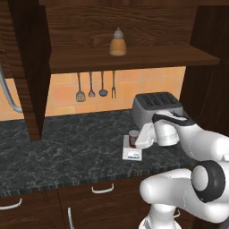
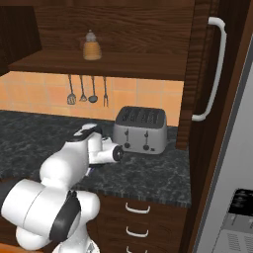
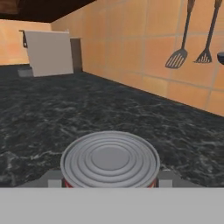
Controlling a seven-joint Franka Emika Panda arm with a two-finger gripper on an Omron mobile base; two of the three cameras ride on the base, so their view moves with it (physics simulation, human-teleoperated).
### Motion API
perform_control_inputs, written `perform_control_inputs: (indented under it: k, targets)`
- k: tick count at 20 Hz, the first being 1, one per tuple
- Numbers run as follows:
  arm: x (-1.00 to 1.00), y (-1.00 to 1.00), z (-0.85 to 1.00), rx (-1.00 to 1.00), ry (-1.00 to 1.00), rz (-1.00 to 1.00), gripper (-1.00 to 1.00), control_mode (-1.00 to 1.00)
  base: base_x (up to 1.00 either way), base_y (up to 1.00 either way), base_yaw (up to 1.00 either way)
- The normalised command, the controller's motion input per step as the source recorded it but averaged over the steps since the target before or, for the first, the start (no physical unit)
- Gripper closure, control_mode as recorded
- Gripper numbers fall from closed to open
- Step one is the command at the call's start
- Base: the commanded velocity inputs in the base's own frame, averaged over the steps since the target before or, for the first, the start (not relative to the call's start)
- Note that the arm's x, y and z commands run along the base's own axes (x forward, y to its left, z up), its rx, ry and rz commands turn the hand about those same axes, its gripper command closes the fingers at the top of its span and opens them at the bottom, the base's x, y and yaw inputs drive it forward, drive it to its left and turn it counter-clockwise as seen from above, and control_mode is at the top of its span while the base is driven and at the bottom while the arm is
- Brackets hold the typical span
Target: Pick the canned food and place it on the digital scale for weighing, and close the cabinet.
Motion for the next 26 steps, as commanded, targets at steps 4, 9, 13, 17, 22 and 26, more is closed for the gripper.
perform_control_inputs:
  k: [4, 9, 13, 17, 22, 26]
  targets:
    - [0.2, -0.06, -0.13, 0.0, -0.05, 0.01, 1.0, -1.0, 0.0, 0.0, 0.0]
    - [0.24, 0.0, -0.34, 0.0, -0.08, 0.0, 1.0, -1.0, 0.0, 0.0, 0.0]
    - [0.05, 0.0, -0.48, 0.0, -0.07, 0.0, 1.0, -1.0, 0.0, 0.0, 0.0]
    - [-0.2, -0.02, -0.08, 0.0, -0.02, 0.0, -1.0, -1.0, 0.0, 0.0, 0.0]
    - [-0.02, -0.1, 0.0, 0.0, -0.02, 0.0, -1.0, -1.0, 0.0, 0.0, 0.0]
    - [-0.04, -0.07, 0.0, 0.0, -0.08, 0.0, -1.0, -1.0, 0.0, 0.0, 0.0]
